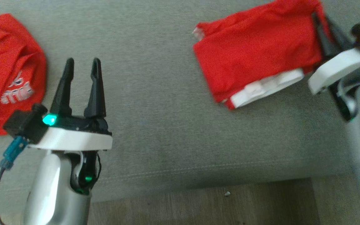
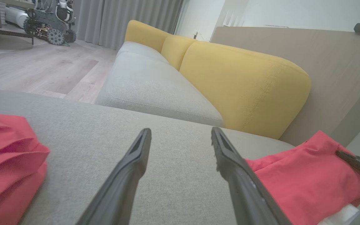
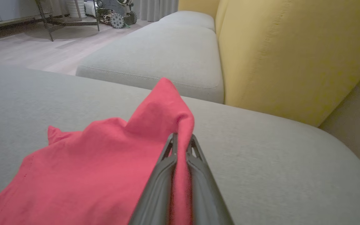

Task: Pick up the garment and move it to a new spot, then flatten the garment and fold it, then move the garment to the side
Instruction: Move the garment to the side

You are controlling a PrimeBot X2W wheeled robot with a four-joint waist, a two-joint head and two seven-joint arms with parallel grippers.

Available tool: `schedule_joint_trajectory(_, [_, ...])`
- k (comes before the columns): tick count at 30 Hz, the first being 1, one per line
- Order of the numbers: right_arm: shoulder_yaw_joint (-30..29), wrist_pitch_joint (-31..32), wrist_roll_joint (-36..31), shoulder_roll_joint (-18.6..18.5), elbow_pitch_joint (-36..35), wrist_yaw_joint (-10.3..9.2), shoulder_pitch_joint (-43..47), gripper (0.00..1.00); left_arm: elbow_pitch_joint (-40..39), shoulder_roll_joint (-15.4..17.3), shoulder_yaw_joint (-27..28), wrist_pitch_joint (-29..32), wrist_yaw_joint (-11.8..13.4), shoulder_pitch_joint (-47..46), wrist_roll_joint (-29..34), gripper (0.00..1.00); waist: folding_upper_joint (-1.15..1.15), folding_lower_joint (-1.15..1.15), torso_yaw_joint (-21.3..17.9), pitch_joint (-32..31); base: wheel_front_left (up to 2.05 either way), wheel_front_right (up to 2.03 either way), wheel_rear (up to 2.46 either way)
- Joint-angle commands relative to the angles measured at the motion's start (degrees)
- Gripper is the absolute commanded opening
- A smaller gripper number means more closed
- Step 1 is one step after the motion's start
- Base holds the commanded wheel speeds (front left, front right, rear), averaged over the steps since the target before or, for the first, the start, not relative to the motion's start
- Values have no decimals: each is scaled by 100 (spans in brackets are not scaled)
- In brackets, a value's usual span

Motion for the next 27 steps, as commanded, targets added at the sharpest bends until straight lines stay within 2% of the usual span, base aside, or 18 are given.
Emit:
schedule_joint_trajectory(1, [21,52,166,-226,-209,36,-218,0,-228,55,204,-29,-20,-224,53,100,0,0,-199,154,0,0,0])
schedule_joint_trajectory(5, [-194,114,482,-627,-93,36,-581,0,-238,55,161,-29,-65,-333,171,100,0,0,-421,350,0,0,0])
schedule_joint_trajectory(9, [-479,108,765,-752,3,36,-885,0,-252,56,133,-29,-100,-437,314,100,0,0,-640,578,0,0,0])
schedule_joint_trajectory(15, [-862,29,939,-633,64,36,-1151,0,-306,117,41,-29,-127,-648,441,100,0,0,-902,911,0,0,0])
schedule_joint_trajectory(24, [-891,-58,868,-406,197,36,-1283,0,-288,225,-53,-29,-135,-725,442,100,0,0,-1022,1055,0,0,0])
schedule_joint_trajectory(25, [-915,-52,834,-405,212,36,-1291,68,-286,238,-52,-29,-135,-719,431,100,0,0,-1021,1059,0,0,0])
schedule_joint_trajectory(26, [-955,-53,809,-395,224,36,-1298,100,-285,251,-50,-29,-136,-716,420,100,0,0,-1017,1064,0,0,0])
schedule_joint_trajectory(27, [-1016,-42,816,-371,246,36,-1304,100,-282,261,-46,-29,-136,-715,410,100,0,0,-1010,1067,0,0,0])
